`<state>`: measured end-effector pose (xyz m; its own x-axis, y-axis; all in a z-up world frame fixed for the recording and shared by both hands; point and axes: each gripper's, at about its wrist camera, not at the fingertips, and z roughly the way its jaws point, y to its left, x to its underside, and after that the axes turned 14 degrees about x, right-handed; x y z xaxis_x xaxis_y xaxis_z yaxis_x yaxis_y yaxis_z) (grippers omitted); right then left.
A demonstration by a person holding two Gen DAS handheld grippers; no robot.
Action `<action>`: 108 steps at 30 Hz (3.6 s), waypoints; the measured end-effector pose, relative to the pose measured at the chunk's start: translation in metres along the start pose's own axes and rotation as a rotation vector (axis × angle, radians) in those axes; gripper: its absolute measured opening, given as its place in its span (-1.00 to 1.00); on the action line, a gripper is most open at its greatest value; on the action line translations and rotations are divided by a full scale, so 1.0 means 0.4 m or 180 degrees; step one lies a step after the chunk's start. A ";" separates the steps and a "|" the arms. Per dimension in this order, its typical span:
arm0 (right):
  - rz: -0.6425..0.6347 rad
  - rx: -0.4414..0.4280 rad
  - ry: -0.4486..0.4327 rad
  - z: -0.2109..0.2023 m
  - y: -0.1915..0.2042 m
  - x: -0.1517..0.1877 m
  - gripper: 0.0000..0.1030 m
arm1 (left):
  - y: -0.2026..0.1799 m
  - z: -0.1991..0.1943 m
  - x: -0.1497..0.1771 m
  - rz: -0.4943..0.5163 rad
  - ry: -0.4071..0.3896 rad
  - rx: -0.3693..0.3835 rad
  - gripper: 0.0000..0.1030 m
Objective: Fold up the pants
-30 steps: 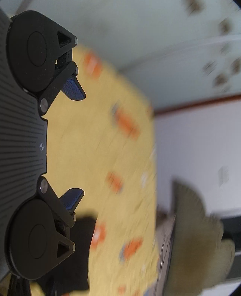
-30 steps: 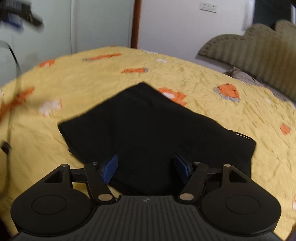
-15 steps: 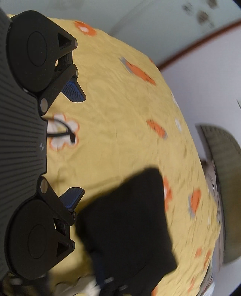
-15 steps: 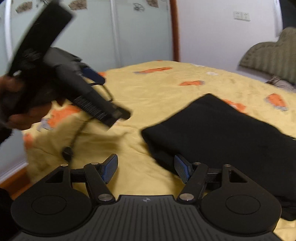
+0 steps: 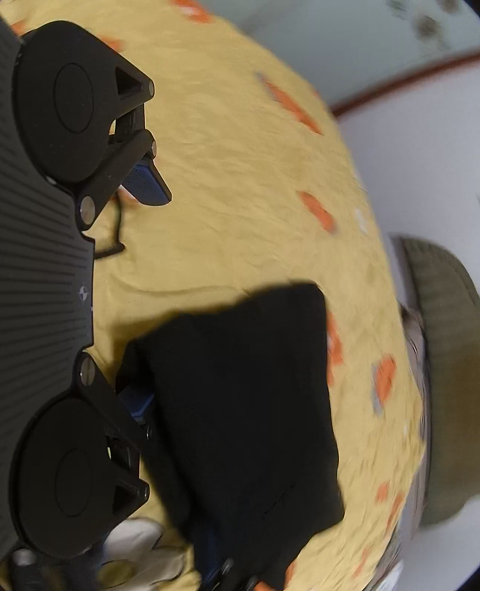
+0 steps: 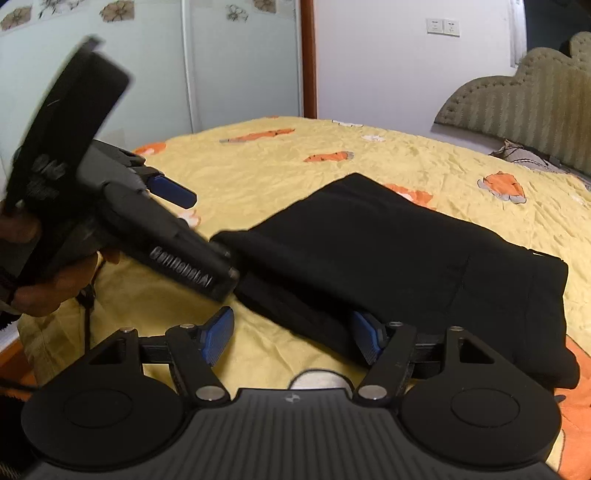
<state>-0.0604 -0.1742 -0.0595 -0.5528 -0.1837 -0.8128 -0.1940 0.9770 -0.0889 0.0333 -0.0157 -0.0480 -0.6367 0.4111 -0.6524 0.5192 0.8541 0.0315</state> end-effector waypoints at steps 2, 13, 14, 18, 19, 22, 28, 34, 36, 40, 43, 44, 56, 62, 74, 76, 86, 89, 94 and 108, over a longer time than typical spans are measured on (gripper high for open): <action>-0.0121 -0.0050 0.0032 -0.018 -0.003 0.002 0.33 | 0.038 0.013 0.017 -0.0446 0.0132 -0.0021 0.85; 0.0000 0.0287 -0.0117 0.090 -0.054 -0.191 0.36 | 0.053 -0.026 0.060 -0.0802 0.0133 -0.0174 0.77; -0.0232 0.0422 -0.0116 0.117 -0.034 -0.207 0.36 | 0.053 -0.032 0.059 -0.0786 0.0141 -0.0142 0.75; -0.0793 0.0501 0.0144 0.254 0.027 -0.248 0.36 | 0.057 -0.075 0.055 -0.0757 0.0077 0.0023 0.50; -0.0816 0.0526 0.0218 0.289 0.033 -0.253 0.36 | 0.060 -0.086 0.046 -0.0755 0.0009 0.0032 0.48; -0.0620 0.0660 0.0318 0.347 0.014 -0.271 0.36 | 0.070 -0.105 0.013 -0.0663 -0.0198 0.0001 0.53; -0.0378 0.0510 0.0292 0.333 -0.039 -0.321 0.36 | 0.067 -0.096 -0.067 -0.0701 -0.0460 0.0281 0.63; -0.0420 0.0720 0.0495 0.459 -0.025 -0.335 0.65 | 0.002 0.023 -0.048 -0.0373 -0.0009 0.0106 0.74; -0.0239 0.0842 0.0339 0.413 -0.046 -0.338 0.66 | 0.000 0.001 -0.023 -0.0340 -0.0062 0.0081 0.78; -0.0256 0.0483 0.0214 0.308 -0.055 -0.308 0.66 | 0.016 -0.046 -0.010 -0.0374 -0.0127 0.0114 0.74; -0.0669 0.0460 0.0302 0.318 -0.005 -0.277 0.66 | 0.024 -0.061 -0.024 -0.0381 -0.0173 0.0012 0.72; -0.0742 0.0602 0.0342 0.329 0.008 -0.267 0.66 | 0.033 -0.062 -0.034 -0.0391 -0.0188 0.0002 0.72; 0.0411 0.0691 0.0118 0.021 -0.210 -0.055 0.66 | 0.018 0.021 -0.211 -0.0690 -0.0605 0.0747 0.80; 0.0732 0.1022 0.0202 -0.064 -0.265 0.041 0.67 | -0.036 0.153 -0.182 -0.0474 -0.0036 0.0530 0.66; 0.1715 0.0511 -0.0171 -0.162 -0.351 0.086 0.26 | -0.203 0.062 -0.225 0.0082 -0.0219 0.0750 0.74; 0.1862 0.0500 -0.0084 -0.150 -0.360 0.094 0.22 | -0.226 0.080 -0.223 0.0151 -0.0173 0.0716 0.74; 0.2359 0.0332 0.0080 -0.093 -0.389 0.121 -0.37 | -0.252 0.111 -0.205 0.0201 -0.0086 0.0756 0.74; 0.2479 0.0349 0.0062 -0.097 -0.399 0.133 -0.66 | -0.256 0.113 -0.201 0.0216 -0.0086 0.0758 0.75; 0.2462 0.0486 0.0088 -0.120 -0.379 0.138 -0.78 | -0.258 0.114 -0.201 0.0227 -0.0063 0.0802 0.76; 0.1716 0.0976 0.0108 -0.117 -0.323 0.066 -0.65 | -0.257 0.121 -0.255 0.0201 -0.0080 0.0852 0.81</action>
<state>-0.0878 -0.3103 -0.0424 -0.5346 0.3458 -0.7712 0.3586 0.9191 0.1635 0.0726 -0.1609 -0.0214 -0.5856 0.4498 -0.6743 0.6917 0.7111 -0.1263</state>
